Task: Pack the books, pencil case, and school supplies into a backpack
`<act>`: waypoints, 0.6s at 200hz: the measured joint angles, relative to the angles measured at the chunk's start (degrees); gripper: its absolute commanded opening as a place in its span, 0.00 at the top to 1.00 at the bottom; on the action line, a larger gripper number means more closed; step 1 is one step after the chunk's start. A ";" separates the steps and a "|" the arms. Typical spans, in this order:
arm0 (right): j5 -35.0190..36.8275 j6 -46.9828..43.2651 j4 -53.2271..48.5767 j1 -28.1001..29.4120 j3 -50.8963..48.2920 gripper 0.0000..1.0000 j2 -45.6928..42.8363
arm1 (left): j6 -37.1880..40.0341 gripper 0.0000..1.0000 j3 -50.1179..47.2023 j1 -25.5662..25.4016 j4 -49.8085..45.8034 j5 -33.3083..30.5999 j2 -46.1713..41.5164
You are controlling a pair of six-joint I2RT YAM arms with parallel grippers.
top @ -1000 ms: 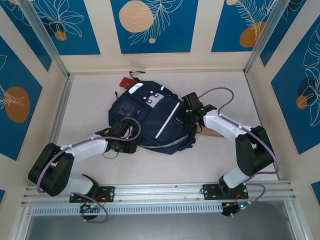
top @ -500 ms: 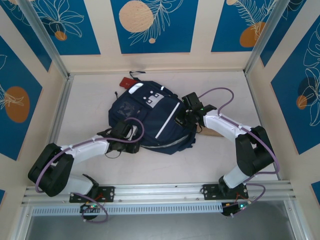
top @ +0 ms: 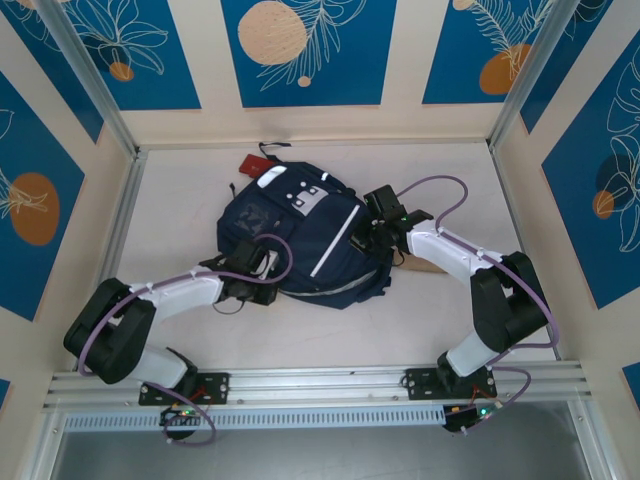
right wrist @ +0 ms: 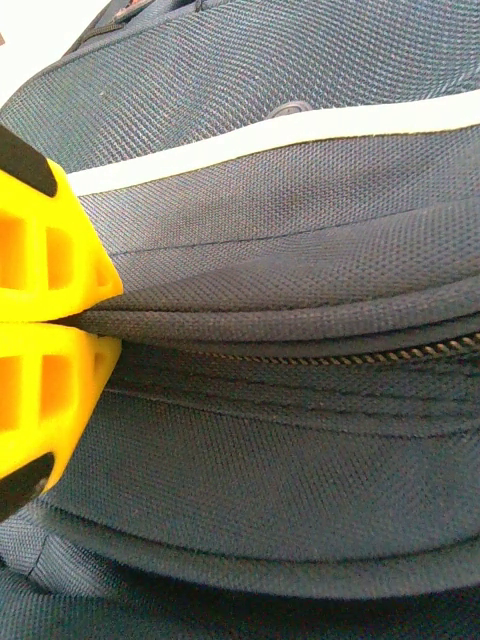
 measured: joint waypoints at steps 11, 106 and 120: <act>0.00 0.00 0.00 0.00 -0.04 0.94 0.00 | 0.24 0.92 -0.02 -0.13 -0.02 0.00 -0.46; -4.57 -1.70 -2.25 4.11 -2.58 0.46 -3.67 | -1.51 1.00 -0.61 -1.88 -0.63 -0.50 -3.80; -5.86 -0.72 -2.36 7.02 -2.97 0.46 -3.67 | -1.88 1.00 -0.61 -2.23 -0.74 -0.50 -4.50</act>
